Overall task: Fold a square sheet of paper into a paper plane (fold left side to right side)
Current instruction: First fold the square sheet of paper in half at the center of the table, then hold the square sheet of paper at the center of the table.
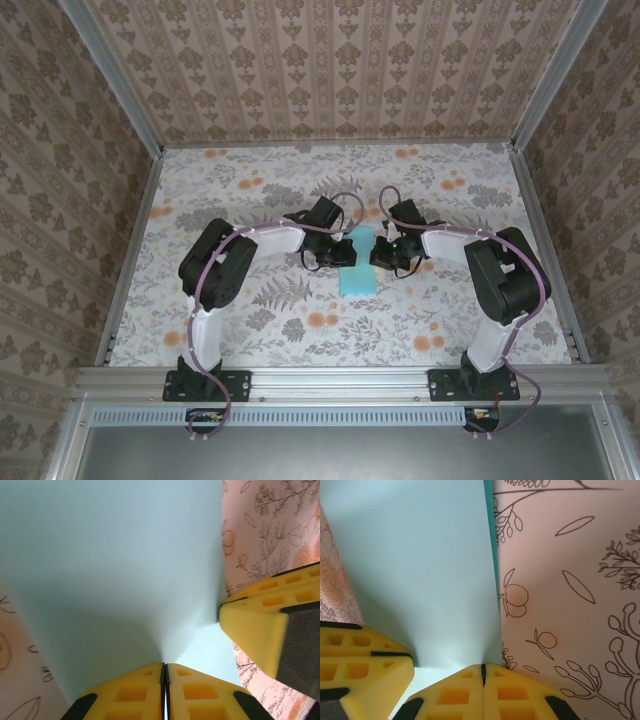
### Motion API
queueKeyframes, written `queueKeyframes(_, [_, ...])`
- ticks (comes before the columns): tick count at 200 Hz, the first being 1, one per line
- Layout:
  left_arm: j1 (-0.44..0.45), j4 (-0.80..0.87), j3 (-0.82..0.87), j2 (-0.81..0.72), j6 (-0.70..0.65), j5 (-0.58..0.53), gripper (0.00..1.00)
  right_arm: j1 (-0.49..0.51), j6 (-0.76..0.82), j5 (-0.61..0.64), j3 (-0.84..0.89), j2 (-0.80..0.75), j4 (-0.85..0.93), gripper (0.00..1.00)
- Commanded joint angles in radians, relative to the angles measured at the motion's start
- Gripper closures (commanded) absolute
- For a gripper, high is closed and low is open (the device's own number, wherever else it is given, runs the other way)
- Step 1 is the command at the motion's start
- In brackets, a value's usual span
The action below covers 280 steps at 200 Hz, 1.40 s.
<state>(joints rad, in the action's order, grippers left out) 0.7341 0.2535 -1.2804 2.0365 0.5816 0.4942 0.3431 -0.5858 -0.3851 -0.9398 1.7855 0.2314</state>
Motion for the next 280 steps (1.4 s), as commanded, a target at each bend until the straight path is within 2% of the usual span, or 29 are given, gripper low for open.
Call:
queueKeyframes(1, [-0.015, 0.017, 0.026, 0.019, -0.028, -0.027, 0.89, 0.01, 0.019, 0.077, 0.018, 0.054, 0.115, 0.97])
queueKeyframes(103, [-0.094, 0.027, 0.128, -0.073, -0.055, -0.064, 0.89, 0.01, 0.024, 0.083, 0.021, 0.046, 0.124, 0.97])
queueKeyframes(161, [-0.08, -0.042, 0.108, -0.161, -0.065, -0.032, 0.89, 0.01, 0.021, 0.074, 0.019, 0.04, 0.117, 0.97])
queueKeyframes(221, [-0.019, -0.07, 0.038, -0.061, -0.044, 0.012, 0.88, 0.013, 0.019, 0.07, 0.02, 0.043, 0.114, 0.97])
queueKeyframes(280, [-0.009, -0.055, 0.024, -0.002, -0.037, 0.008, 0.87, 0.016, 0.021, 0.064, 0.018, 0.043, 0.111, 0.97])
